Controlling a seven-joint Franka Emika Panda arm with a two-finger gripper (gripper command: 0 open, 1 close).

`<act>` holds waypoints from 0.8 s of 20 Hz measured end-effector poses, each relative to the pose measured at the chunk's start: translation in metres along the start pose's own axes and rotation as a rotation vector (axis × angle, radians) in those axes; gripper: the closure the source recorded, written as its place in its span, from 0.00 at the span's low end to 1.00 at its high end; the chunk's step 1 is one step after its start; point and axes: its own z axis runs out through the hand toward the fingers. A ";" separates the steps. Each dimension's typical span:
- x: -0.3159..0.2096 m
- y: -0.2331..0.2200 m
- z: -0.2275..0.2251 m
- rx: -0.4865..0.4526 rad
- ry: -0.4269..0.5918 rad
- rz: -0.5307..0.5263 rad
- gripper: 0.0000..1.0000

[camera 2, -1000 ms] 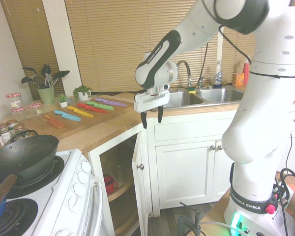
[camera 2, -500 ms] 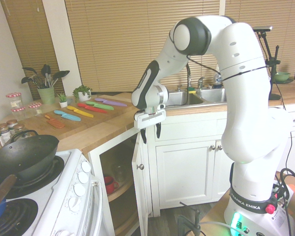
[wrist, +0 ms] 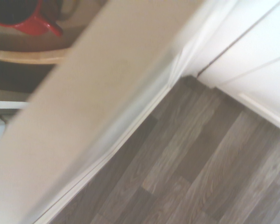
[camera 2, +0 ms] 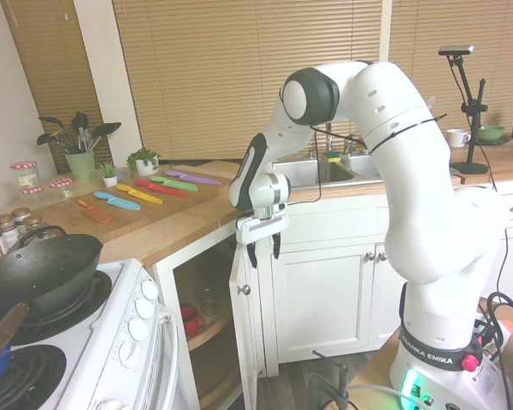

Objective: Close the cabinet

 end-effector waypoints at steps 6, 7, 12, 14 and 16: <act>-0.027 -0.007 -0.017 0.004 0.021 -0.044 1.00; -0.031 -0.007 -0.018 0.003 0.023 -0.049 1.00; -0.034 -0.003 -0.016 -0.016 0.028 -0.061 1.00; -0.036 -0.003 -0.016 -0.022 0.028 -0.068 1.00; -0.038 -0.005 -0.015 -0.029 0.032 -0.080 1.00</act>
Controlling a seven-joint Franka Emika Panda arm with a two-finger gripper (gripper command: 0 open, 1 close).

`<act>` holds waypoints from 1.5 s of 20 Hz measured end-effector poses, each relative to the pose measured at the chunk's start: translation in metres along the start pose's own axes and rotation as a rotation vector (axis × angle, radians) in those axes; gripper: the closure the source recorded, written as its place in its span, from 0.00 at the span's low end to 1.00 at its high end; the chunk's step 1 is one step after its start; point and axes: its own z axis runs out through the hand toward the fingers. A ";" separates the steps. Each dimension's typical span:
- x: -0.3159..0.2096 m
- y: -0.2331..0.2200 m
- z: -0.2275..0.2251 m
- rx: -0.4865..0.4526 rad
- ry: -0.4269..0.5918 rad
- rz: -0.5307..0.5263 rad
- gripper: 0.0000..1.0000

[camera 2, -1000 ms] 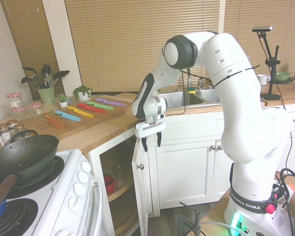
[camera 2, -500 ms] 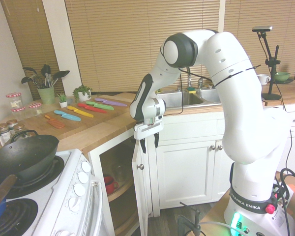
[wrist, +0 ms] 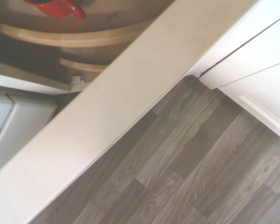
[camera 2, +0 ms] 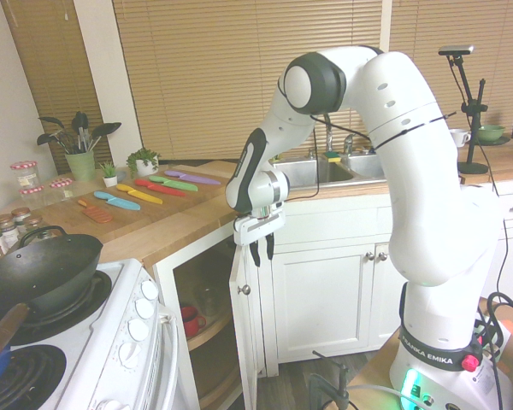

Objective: Close the cabinet

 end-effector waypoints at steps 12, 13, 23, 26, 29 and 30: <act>-0.017 -0.018 0.001 -0.034 0.021 -0.054 1.00; -0.020 -0.023 0.001 -0.040 0.025 -0.066 1.00; -0.030 -0.077 0.003 -0.103 0.015 -0.197 1.00; -0.017 -0.099 0.014 -0.109 0.023 -0.236 1.00; -0.014 -0.114 0.018 -0.125 0.015 -0.263 1.00; -0.016 -0.115 0.018 -0.132 0.007 -0.266 1.00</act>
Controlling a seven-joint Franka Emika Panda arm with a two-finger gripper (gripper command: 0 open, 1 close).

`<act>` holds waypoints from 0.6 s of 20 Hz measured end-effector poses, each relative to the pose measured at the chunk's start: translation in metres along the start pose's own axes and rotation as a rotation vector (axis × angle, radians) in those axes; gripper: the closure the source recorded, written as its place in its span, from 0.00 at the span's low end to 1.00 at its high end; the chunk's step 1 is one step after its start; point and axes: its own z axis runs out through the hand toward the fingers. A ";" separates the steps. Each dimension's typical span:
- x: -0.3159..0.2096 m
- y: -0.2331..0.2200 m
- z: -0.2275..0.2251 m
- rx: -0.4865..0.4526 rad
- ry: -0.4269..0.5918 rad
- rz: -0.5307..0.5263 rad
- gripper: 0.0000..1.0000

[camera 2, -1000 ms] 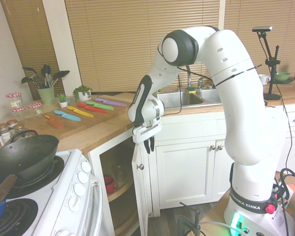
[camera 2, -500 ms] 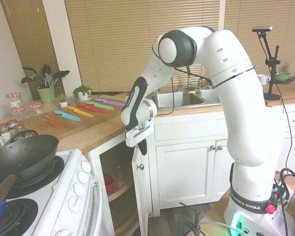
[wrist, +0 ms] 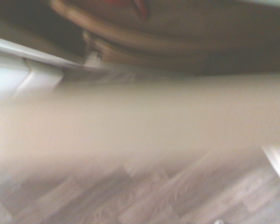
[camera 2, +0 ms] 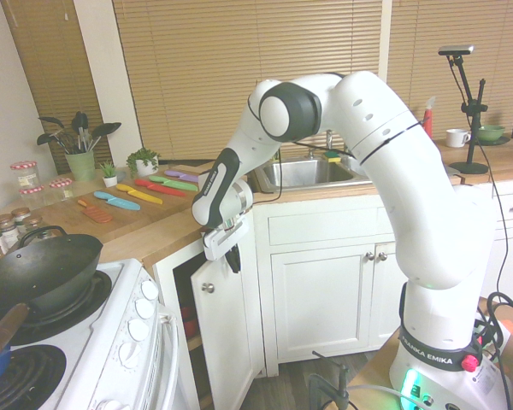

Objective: Close the cabinet

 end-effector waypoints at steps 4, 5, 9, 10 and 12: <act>-0.005 -0.007 -0.004 -0.005 -0.015 -0.012 1.00; -0.006 -0.009 -0.006 -0.005 -0.018 -0.015 1.00; -0.011 -0.013 -0.014 0.007 -0.009 -0.029 1.00; -0.012 -0.014 -0.019 0.017 0.007 -0.037 1.00; -0.015 -0.006 -0.030 0.041 0.044 -0.047 1.00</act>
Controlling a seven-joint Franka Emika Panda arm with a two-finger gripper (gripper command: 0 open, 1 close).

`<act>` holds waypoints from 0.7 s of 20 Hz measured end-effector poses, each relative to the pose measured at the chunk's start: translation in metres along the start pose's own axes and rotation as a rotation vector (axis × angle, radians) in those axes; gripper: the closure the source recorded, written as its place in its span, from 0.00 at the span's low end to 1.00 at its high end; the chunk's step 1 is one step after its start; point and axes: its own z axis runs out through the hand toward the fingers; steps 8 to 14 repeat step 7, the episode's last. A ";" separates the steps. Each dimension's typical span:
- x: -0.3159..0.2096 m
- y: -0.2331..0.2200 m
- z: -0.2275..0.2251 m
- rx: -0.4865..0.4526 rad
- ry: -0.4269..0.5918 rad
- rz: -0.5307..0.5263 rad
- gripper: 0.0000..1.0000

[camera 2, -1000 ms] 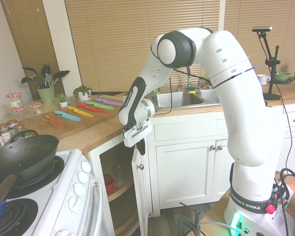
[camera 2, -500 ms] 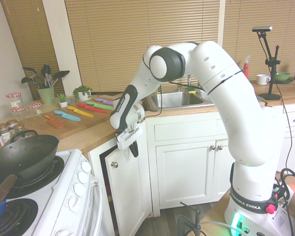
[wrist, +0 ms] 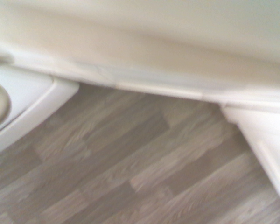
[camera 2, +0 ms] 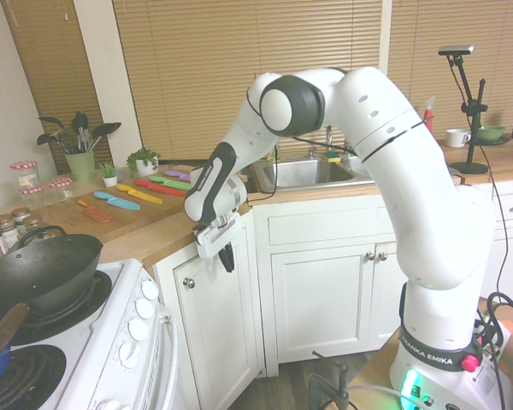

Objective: Close the cabinet

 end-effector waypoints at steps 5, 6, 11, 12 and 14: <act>-0.018 0.095 0.001 0.017 0.038 0.094 1.00; -0.024 0.118 0.003 0.022 0.039 0.135 1.00; -0.033 0.137 0.004 0.030 0.033 0.183 0.00; -0.033 0.137 0.004 0.030 0.033 0.183 0.00; -0.033 0.137 0.004 0.030 0.033 0.183 0.00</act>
